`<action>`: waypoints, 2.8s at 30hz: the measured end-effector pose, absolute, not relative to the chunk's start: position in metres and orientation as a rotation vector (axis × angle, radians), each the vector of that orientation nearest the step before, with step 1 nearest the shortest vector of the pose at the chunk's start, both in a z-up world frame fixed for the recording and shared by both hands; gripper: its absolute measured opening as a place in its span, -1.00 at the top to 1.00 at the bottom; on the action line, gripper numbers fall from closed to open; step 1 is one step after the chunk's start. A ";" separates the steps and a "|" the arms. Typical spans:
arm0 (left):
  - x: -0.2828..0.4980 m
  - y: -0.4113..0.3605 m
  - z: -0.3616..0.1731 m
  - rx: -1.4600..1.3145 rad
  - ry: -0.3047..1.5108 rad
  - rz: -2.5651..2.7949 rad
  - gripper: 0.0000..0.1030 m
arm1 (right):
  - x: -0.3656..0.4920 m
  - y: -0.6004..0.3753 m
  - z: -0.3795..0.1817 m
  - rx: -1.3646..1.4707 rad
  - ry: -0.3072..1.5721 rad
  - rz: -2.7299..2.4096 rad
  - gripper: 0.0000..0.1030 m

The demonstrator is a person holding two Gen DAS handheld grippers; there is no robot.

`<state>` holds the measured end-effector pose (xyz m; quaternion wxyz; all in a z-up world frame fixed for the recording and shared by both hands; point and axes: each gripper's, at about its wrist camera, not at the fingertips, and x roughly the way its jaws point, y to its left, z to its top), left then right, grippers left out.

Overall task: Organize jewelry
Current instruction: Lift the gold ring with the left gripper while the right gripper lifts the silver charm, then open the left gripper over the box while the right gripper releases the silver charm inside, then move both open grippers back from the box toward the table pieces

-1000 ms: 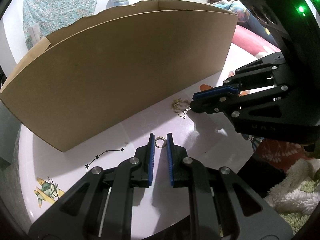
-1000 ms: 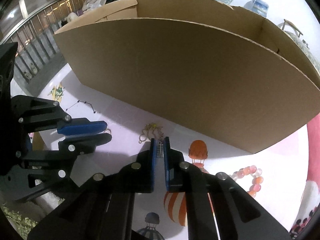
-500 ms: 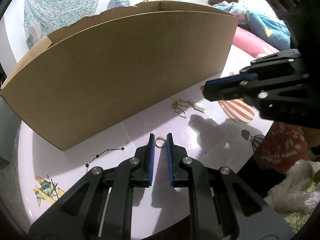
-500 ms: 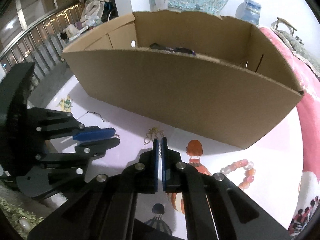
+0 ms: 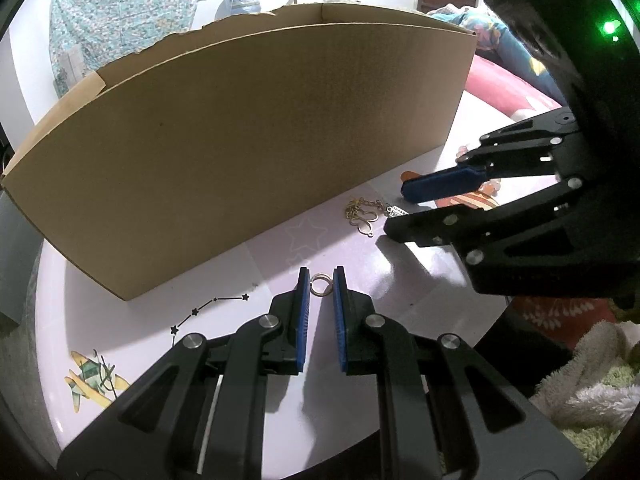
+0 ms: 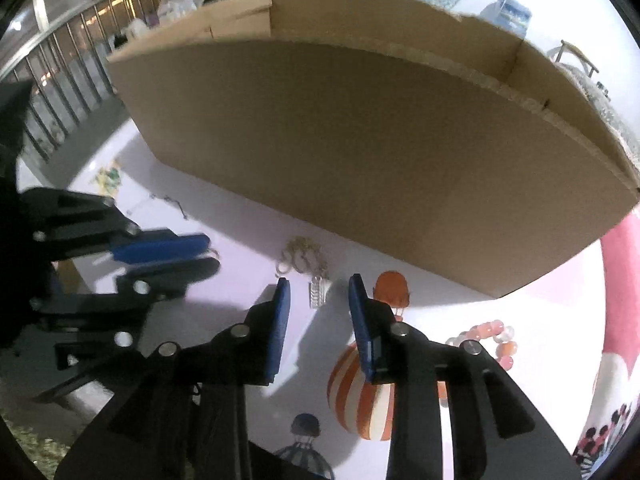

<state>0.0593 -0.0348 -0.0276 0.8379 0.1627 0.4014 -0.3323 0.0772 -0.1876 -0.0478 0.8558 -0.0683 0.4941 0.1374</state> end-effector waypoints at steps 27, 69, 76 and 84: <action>0.056 -0.032 -0.023 0.307 0.818 -0.713 0.79 | 0.044 -0.211 0.002 -0.030 0.985 0.312 0.95; 0.196 -0.064 0.040 -0.096 1.045 -0.799 0.55 | 0.202 -0.271 0.047 0.228 1.037 0.368 0.58; 0.193 -0.057 0.053 -0.100 0.994 -0.779 0.48 | 0.191 -0.280 0.066 0.233 0.963 0.350 0.39; 0.159 -0.039 0.089 0.001 0.845 -0.736 -0.11 | 0.152 -0.287 0.101 0.214 0.808 0.316 -0.15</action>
